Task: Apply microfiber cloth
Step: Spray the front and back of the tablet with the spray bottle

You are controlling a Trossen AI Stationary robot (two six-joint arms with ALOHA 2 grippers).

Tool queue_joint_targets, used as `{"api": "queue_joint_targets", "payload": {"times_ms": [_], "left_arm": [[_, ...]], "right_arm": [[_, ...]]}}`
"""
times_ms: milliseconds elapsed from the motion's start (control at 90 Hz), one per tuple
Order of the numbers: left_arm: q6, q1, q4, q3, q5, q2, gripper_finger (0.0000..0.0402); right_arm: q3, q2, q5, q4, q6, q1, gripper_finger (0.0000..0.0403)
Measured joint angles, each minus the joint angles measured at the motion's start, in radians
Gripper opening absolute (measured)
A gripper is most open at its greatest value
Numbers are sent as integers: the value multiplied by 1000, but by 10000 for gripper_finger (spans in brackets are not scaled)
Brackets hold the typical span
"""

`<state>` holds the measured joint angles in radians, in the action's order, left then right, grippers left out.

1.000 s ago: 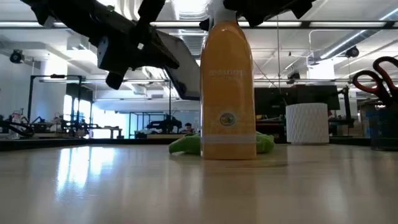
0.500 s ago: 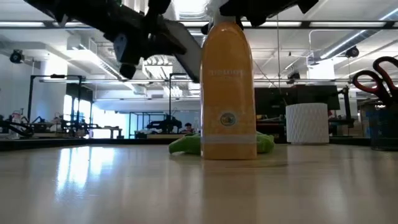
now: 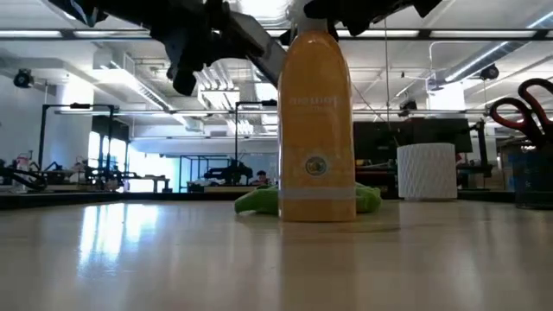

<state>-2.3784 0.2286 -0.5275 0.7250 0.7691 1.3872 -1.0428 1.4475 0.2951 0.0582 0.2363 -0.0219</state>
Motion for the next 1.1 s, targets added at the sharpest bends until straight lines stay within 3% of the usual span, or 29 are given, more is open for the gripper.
{"api": "queue_joint_targets", "payload": {"times_ms": [344, 667, 833, 1100], "left_arm": [[36, -22, -1, -1, -5, 0, 7], [57, -28, 15, -2, -30, 1, 7], [58, -46, -9, -2, 7, 1, 7], [144, -61, -21, -12, 70, -12, 7]], "right_arm": [[0, 0, 0, 11, -1, 0, 304], [-1, 0, 3, 20, -2, 0, 238], [-1, 0, 3, 19, -1, 0, 214], [-2, -1, 1, 29, -2, 0, 211]]}}
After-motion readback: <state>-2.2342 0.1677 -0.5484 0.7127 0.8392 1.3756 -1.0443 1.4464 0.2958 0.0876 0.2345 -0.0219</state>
